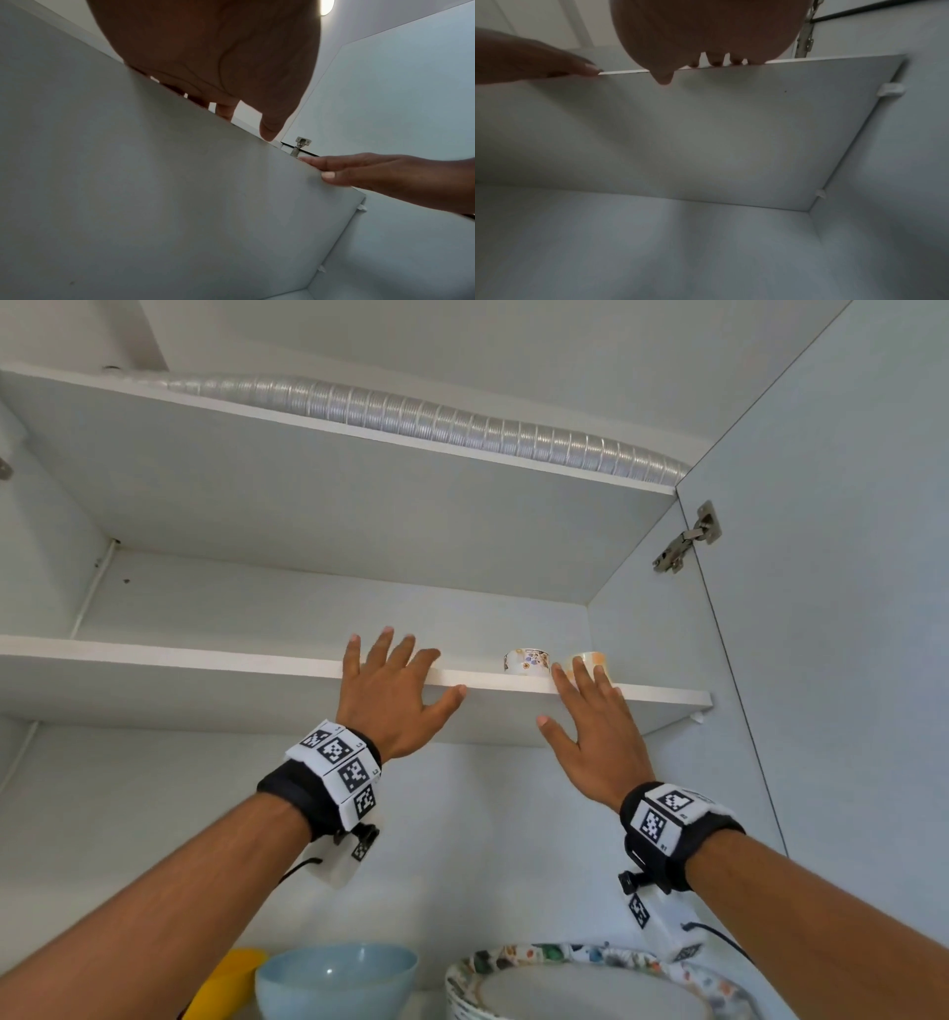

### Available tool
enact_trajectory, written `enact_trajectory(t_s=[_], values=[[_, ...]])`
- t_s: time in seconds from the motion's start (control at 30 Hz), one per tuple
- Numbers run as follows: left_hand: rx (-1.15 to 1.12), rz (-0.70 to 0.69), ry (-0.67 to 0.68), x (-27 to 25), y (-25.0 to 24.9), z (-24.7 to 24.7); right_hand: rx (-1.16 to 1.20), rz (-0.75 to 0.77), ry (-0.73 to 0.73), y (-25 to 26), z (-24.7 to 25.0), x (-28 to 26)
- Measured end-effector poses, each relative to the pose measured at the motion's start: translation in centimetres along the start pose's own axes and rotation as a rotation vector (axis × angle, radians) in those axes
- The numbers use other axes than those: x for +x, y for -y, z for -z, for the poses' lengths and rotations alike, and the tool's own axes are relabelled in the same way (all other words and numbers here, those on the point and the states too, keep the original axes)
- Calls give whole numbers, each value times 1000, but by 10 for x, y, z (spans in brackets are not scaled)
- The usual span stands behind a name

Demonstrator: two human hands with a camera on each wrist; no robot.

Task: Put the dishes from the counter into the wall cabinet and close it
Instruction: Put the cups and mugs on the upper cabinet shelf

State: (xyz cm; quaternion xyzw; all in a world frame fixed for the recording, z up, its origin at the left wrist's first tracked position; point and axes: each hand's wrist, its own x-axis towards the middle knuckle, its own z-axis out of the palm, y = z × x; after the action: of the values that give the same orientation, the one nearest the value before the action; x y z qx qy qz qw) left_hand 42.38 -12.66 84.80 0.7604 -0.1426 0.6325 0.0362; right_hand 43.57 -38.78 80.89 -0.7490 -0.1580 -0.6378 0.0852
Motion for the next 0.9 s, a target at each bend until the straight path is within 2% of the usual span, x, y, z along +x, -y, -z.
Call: enact_trajectory(t_s=[0.17,0.3,0.53,0.73,0.9], values=[[-160,-53,123,-41,-26,11,19,-91,182,11,19,-43],[-279,-100,266,-82,-53,25,22,-143,214,27,34,-83],[-601,-157,344,-177,-96,42,25,-203,244,47,59,-180],[-930,-92,604,-268,-130,26,-11,-188,274,64,89,-286],[-1009,-51,920,-368,-163,-16,-137,-368,438,60,107,-386]])
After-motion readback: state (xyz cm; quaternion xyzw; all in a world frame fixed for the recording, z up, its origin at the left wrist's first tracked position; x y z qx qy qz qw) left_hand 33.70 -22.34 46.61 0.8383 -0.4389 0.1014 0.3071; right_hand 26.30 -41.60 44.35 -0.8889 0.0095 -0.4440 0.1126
